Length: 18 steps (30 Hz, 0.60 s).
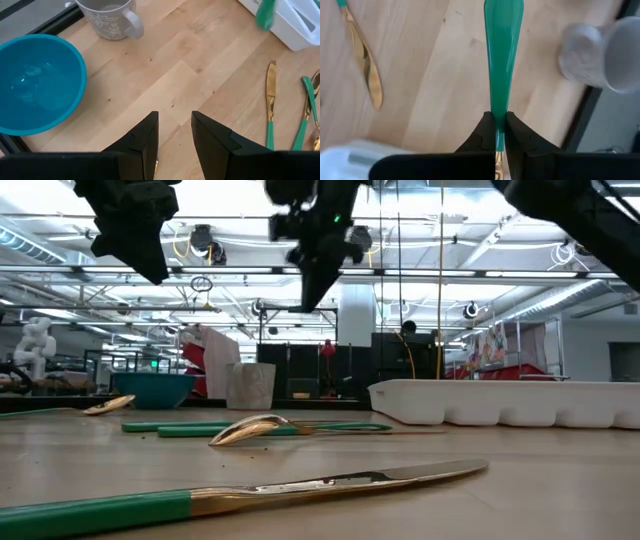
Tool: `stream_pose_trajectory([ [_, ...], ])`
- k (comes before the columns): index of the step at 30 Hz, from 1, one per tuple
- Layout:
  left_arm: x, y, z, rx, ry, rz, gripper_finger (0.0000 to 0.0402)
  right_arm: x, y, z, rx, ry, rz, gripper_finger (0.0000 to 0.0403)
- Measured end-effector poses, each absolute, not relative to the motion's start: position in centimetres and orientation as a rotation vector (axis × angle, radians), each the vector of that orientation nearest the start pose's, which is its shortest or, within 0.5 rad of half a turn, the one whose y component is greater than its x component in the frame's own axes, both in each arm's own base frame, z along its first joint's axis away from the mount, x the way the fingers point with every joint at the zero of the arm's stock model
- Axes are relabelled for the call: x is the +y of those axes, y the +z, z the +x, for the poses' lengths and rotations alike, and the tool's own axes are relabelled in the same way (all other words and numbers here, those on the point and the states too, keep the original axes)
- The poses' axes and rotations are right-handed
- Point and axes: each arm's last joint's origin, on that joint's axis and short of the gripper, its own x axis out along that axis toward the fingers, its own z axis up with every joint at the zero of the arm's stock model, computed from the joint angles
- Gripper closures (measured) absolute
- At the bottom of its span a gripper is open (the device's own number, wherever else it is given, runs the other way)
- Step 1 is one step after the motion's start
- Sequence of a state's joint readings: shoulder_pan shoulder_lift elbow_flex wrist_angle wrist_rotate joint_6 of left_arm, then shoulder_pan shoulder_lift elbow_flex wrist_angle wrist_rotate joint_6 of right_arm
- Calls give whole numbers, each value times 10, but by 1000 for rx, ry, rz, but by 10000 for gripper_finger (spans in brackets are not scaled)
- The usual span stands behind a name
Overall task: Sort silverware
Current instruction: Put the green table knife into the white cutlery tray
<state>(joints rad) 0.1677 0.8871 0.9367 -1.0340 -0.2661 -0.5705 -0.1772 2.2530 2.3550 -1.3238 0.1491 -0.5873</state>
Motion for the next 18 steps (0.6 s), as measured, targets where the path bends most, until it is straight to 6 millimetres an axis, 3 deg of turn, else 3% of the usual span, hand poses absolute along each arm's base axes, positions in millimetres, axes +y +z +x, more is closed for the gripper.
stream_pose_trajectory([
  [9, 32, 301, 145, 841, 666, -467, 279, -77, 359, 404, 1261, 137, -584, 402],
  [14, 32, 301, 145, 840, 670, -464, 279, -78, 368, 385, 1331, 312, -744, 402],
  [18, 33, 301, 145, 834, 690, -452, 279, -82, 370, 383, 1320, 369, -825, 402],
])
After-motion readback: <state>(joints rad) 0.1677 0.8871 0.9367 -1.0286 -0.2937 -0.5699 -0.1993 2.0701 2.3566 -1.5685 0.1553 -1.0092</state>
